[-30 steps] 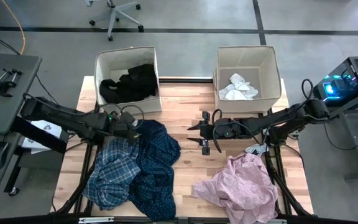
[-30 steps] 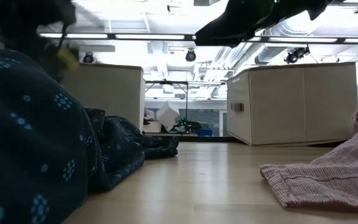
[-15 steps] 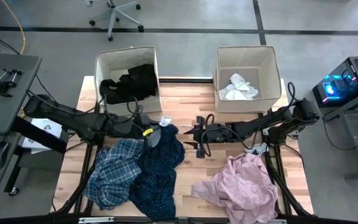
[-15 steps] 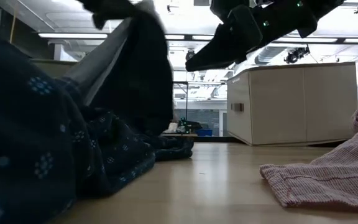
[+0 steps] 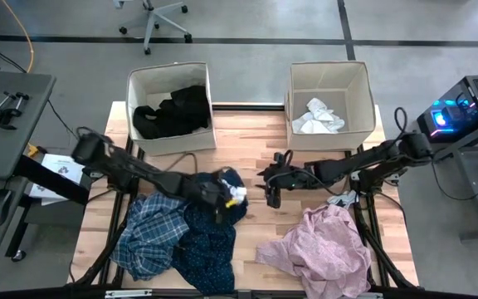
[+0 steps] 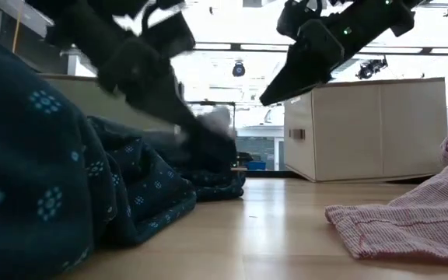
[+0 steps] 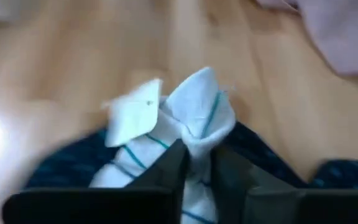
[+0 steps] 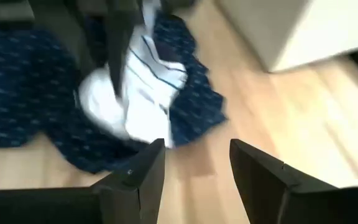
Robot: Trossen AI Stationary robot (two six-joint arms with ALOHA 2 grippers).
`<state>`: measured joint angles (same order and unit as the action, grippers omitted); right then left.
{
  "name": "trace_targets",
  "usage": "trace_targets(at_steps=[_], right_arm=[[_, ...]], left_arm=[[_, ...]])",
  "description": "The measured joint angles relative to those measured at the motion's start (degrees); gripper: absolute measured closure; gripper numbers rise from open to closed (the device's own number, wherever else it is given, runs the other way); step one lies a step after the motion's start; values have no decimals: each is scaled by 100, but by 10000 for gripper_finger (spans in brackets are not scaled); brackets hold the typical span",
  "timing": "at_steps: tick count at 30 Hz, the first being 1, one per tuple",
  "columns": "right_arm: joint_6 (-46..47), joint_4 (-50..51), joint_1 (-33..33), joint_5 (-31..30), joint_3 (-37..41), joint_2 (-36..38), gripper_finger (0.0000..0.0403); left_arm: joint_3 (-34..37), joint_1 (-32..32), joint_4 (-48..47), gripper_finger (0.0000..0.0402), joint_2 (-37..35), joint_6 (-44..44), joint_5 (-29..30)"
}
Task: Sort clothes
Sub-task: Put the left white stripe sock into the right laundry bin
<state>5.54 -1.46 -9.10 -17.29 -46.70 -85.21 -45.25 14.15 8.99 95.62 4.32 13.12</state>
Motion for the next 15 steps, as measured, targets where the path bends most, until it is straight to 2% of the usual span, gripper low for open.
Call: trace_targets(at_steps=[3, 7, 10, 15], right_arm=[[-51, -484, 0, 347, 2, -326, 234], [-169, -1415, 5, 778, 2, -987, 234], [-285, -2012, 7, 1197, -11, -1520, 234], [-472, -2329, 4, 2197, -353, -2300, 234]], left_arm=[[0, -2, 211, 298, 402, 176, -640], [0, -31, 235, 245, 518, 400, -1714], [-2, -24, 176, 225, 332, 644, -1688], [-7, -26, -446, 219, -235, 715, -939]])
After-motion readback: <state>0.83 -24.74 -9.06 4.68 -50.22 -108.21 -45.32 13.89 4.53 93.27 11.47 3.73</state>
